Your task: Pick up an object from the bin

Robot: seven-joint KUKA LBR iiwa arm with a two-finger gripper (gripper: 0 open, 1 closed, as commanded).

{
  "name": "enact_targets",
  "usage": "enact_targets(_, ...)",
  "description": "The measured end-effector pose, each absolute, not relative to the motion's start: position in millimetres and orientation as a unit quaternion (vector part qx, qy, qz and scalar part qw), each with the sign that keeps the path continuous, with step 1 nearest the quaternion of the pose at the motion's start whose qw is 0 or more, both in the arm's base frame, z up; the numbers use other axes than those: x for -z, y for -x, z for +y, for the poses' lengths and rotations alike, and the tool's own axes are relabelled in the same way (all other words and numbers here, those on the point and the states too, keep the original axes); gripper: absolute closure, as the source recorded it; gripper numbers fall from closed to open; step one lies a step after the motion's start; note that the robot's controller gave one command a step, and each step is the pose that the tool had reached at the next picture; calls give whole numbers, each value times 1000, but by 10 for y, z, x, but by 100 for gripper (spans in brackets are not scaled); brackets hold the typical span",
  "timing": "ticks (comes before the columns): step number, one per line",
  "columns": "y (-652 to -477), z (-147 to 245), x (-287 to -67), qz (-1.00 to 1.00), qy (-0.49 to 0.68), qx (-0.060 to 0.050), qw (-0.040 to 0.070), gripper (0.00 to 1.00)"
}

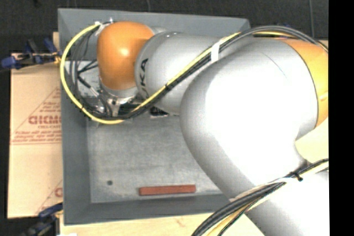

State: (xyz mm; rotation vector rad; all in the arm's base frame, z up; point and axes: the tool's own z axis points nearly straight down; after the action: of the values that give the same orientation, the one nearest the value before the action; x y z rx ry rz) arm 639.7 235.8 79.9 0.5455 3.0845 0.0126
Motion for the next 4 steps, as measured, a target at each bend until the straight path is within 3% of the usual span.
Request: enact_targets(4,-6386,2337,-1041,985,-174,0,0,100)
